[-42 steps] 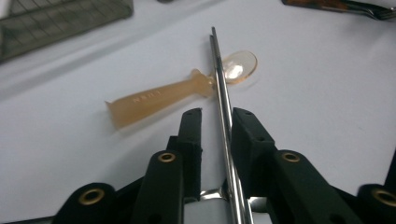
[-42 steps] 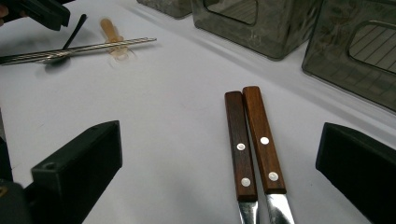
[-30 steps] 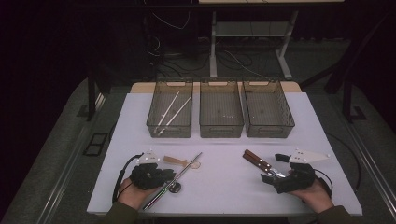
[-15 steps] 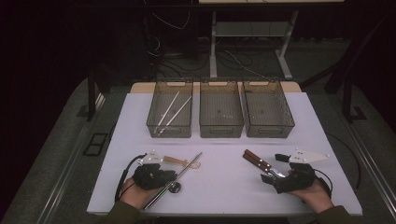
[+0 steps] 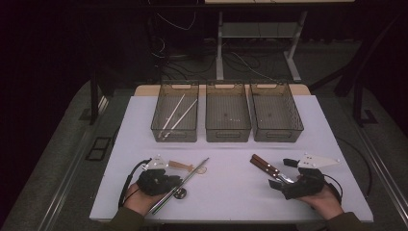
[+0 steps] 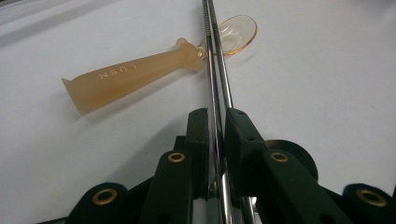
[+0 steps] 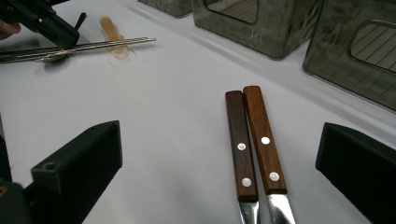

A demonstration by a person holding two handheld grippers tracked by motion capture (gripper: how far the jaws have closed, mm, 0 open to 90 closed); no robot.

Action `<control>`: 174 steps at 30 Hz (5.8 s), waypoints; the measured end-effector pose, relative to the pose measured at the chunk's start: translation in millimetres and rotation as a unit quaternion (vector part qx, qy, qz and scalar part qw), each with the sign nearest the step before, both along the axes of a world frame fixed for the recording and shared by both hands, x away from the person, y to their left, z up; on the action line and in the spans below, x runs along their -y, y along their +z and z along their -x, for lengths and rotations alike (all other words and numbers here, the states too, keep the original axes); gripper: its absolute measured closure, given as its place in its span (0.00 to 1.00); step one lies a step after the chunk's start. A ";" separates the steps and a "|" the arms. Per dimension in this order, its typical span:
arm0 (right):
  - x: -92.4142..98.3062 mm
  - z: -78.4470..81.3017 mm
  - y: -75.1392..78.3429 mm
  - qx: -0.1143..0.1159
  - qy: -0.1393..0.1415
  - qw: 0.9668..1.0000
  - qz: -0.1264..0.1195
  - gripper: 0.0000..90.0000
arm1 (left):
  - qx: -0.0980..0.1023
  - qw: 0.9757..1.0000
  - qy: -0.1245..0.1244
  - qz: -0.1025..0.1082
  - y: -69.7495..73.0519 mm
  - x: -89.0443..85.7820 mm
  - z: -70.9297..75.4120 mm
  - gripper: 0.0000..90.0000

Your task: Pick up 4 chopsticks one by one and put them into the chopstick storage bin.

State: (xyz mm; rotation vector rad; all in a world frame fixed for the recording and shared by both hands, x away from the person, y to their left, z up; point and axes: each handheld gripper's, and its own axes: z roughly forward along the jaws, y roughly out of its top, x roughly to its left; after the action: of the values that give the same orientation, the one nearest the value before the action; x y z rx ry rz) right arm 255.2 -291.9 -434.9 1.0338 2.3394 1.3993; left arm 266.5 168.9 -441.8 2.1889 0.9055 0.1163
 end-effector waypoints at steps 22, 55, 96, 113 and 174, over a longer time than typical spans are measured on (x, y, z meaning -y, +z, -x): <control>-0.3 0.0 -0.1 0.001 0.003 1.000 0.001 0.01 | 0.032 0.998 -0.012 -0.046 -1.5 5.7 2.2 0.93; -0.6 0.0 0.0 -0.001 0.002 1.000 0.001 0.01 | 0.021 0.999 0.014 0.042 12.0 -9.1 -3.0 0.95; -1.3 -1.3 -1.2 -0.004 0.003 1.000 0.001 0.01 | 0.065 0.991 0.034 0.108 42.4 -24.2 -33.7 0.95; 0.7 -2.4 -1.8 -0.006 -0.001 1.000 -0.002 0.01 | 0.086 0.987 0.054 0.125 57.5 -27.4 -56.6 0.95; 4.5 -0.8 0.4 -0.004 -0.002 1.000 -0.023 0.01 | 0.113 0.974 0.167 0.107 80.2 -8.5 -214.3 0.95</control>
State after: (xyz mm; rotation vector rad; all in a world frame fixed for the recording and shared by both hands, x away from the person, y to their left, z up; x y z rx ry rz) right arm 256.0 -296.4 -434.5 1.0588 2.3198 1.4570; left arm 480.8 177.4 -361.7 1.7689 1.0932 0.4021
